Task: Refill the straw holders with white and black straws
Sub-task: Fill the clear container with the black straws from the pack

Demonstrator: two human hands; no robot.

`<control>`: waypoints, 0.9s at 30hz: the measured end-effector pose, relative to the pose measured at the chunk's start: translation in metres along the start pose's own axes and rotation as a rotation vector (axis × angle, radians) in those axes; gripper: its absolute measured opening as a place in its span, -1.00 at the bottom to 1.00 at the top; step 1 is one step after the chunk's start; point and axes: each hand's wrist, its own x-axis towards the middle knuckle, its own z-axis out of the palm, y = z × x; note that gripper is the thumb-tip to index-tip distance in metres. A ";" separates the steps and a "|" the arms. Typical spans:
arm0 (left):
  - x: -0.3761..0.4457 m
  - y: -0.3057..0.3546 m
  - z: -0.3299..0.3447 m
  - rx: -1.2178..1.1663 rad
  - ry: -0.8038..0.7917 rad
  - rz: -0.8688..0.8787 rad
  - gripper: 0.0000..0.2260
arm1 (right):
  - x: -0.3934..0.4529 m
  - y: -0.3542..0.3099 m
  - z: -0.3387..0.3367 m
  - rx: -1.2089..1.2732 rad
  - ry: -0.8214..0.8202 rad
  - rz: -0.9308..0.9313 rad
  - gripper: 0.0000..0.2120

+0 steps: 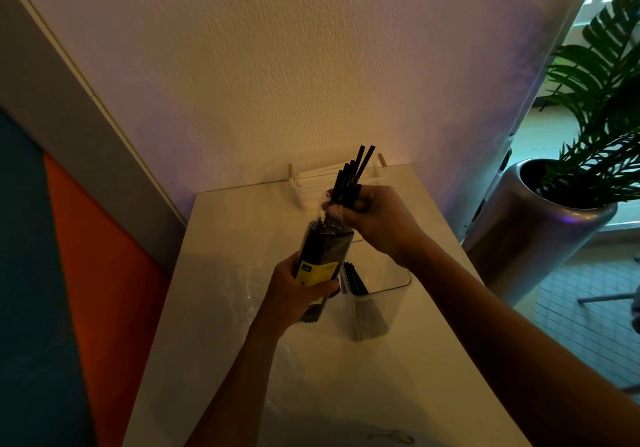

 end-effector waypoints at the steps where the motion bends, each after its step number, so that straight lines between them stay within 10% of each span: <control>1: 0.000 0.001 0.000 0.003 -0.005 -0.001 -0.55 | -0.001 0.001 0.001 -0.004 -0.009 0.008 -0.77; 27: -0.004 0.006 -0.008 0.015 -0.021 -0.035 -0.57 | 0.005 -0.017 0.000 -0.158 0.085 -0.112 -0.90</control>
